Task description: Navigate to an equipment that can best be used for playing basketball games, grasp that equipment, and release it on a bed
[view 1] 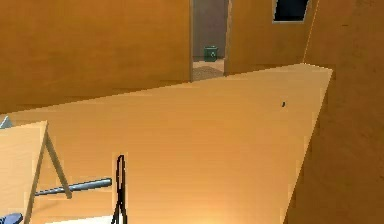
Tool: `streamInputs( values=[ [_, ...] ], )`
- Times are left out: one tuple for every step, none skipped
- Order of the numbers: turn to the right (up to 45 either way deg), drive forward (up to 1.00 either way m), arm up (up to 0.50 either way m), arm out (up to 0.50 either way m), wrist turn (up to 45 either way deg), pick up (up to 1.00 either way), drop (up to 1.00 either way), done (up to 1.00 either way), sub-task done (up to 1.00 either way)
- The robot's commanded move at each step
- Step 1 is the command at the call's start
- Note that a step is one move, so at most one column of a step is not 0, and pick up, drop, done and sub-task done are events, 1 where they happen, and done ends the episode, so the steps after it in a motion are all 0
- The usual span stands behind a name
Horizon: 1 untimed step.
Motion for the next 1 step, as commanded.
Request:
streamInputs(
  values=[
    [3.0,0.0,0.0,0.0,0.0,0.0,0.0,0.0,0.0]
  ],
)
